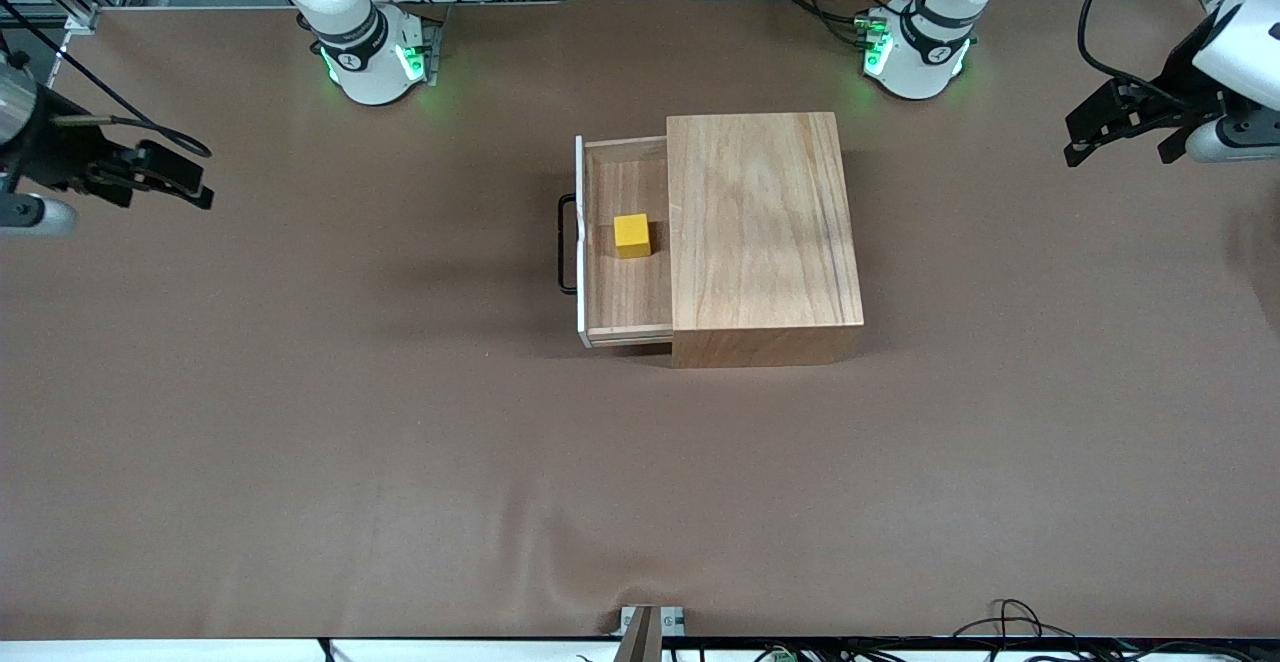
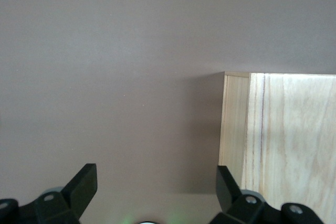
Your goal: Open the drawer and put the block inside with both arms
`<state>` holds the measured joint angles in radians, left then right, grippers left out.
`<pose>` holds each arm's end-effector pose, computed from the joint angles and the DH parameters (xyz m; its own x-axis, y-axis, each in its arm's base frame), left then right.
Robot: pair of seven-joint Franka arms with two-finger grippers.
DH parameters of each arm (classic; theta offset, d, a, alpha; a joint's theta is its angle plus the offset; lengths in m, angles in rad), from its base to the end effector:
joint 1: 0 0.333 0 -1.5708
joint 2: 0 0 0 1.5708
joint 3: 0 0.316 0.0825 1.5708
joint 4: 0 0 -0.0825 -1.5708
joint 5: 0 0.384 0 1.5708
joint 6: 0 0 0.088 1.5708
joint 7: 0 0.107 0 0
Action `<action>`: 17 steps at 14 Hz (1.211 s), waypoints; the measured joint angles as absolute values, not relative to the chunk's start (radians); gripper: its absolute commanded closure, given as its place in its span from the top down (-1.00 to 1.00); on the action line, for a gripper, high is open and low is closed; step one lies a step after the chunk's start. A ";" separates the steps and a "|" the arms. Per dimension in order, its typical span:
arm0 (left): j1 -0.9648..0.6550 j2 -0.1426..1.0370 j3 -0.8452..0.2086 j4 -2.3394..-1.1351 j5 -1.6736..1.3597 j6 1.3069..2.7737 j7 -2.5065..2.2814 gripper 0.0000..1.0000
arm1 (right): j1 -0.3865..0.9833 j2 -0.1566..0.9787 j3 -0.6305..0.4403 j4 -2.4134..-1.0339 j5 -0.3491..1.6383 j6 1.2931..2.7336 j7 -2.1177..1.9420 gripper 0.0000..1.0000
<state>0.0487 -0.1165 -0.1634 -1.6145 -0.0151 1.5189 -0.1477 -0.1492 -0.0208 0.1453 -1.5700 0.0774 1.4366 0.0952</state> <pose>0.5087 -0.0660 0.6607 0.9993 0.0330 0.0197 0.0330 -0.9995 -0.0010 0.5336 0.0079 0.6254 0.9890 -0.0887 -0.1188 -0.0967 -0.9933 -0.0633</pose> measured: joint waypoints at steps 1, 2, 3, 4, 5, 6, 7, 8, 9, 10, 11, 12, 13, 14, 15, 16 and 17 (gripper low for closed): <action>0.049 -0.116 -0.163 -1.615 -0.015 1.519 -0.148 1.00 | -0.134 -0.027 0.112 -1.570 0.077 1.408 0.089 1.00; 0.049 -0.117 -0.163 -1.615 -0.015 1.519 -0.148 1.00 | -0.112 -0.032 0.073 -1.570 0.077 1.393 0.086 1.00; 0.049 -0.116 -0.163 -1.615 -0.015 1.519 -0.148 1.00 | -0.096 -0.034 0.045 -1.570 0.077 1.386 0.084 1.00; 0.049 -0.117 -0.163 -1.615 -0.015 1.519 -0.148 1.00 | -0.083 -0.037 0.026 -1.570 0.077 1.384 0.082 1.00; 0.049 -0.116 -0.163 -1.615 -0.015 1.519 -0.148 1.00 | -0.071 -0.043 0.013 -1.570 0.074 1.384 0.082 1.00; 0.049 -0.117 -0.163 -1.615 -0.015 1.519 -0.148 1.00 | -0.061 -0.052 0.003 -1.570 0.066 1.383 0.082 1.00; 0.049 -0.116 -0.163 -1.615 -0.015 1.519 -0.148 1.00 | -0.055 -0.064 -0.003 -1.570 0.055 1.379 0.082 1.00; 0.049 -0.116 -0.163 -1.615 -0.015 1.519 -0.148 1.00 | -0.053 -0.077 -0.006 -1.570 0.044 1.370 0.082 1.00; 0.049 -0.116 -0.163 -1.615 -0.015 1.519 -0.148 1.00 | -0.052 -0.088 -0.008 -1.570 0.033 1.364 0.082 1.00; 0.049 -0.116 -0.163 -1.615 -0.015 1.519 -0.148 1.00 | -0.052 -0.096 -0.010 -1.570 0.023 1.361 0.082 1.00; 0.049 -0.116 -0.163 -1.615 -0.015 1.519 -0.148 1.00 | -0.052 -0.100 -0.013 -1.570 0.018 1.359 0.082 1.00; 0.049 -0.116 -0.163 -1.615 -0.015 1.519 -0.148 1.00 | -0.052 -0.101 -0.016 -1.569 0.016 1.356 0.082 1.00; 0.049 -0.116 -0.163 -1.615 -0.015 1.519 -0.148 1.00 | -0.052 -0.101 -0.019 -1.567 0.015 1.352 0.082 1.00; 0.049 -0.116 -0.163 -1.615 -0.015 1.519 -0.148 1.00 | -0.052 -0.101 -0.021 -1.565 0.015 1.348 0.082 1.00; 0.049 -0.116 -0.163 -1.615 -0.015 1.519 -0.148 1.00 | -0.052 -0.101 -0.022 -1.563 0.015 1.347 0.082 1.00; 0.049 -0.116 -0.163 -1.615 -0.015 1.519 -0.148 1.00 | -0.052 -0.101 -0.024 -1.562 0.015 1.346 0.083 1.00; 0.049 -0.116 -0.163 -1.615 -0.015 1.519 -0.148 1.00 | -0.052 -0.101 -0.025 -1.561 0.015 1.346 0.083 1.00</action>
